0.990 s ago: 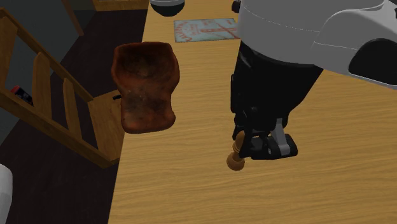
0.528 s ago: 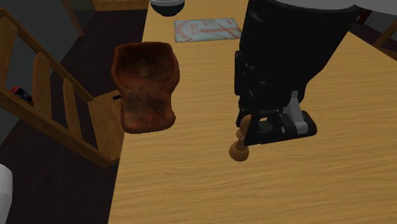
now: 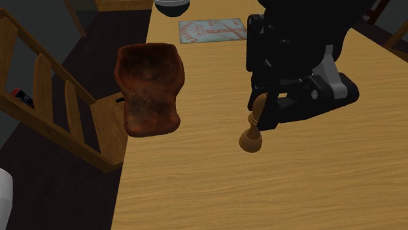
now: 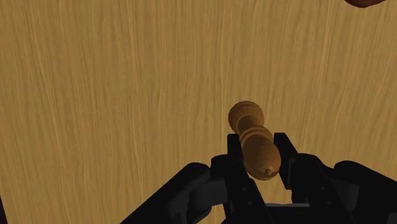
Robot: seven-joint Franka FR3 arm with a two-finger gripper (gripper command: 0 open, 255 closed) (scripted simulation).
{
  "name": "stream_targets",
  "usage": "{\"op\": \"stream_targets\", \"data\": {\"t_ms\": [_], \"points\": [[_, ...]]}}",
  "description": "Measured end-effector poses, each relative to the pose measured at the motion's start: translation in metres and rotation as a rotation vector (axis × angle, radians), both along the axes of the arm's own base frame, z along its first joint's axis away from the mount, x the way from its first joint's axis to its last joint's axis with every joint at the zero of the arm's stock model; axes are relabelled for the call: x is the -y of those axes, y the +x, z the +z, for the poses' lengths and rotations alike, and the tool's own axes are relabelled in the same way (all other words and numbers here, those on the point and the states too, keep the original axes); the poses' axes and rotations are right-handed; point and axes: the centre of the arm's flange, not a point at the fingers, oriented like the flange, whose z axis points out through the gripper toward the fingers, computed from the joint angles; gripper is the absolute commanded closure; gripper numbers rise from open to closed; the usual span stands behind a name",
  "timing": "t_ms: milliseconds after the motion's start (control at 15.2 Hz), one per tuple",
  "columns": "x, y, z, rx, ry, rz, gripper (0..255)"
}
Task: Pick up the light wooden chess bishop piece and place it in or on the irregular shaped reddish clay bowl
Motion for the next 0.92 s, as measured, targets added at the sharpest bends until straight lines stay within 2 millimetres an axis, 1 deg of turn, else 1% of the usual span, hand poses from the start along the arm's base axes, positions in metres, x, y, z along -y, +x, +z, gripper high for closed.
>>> {"op": "stream_targets", "data": {"t_ms": [660,792,924], "points": [[-0.001,0.0,0.051,0.0,0.0,0.0,255],[-0.017,-0.003,0.056,0.0,0.0,0.001,255],[-0.039,-0.013,0.057,0.0,0.0,0.001,255]]}}
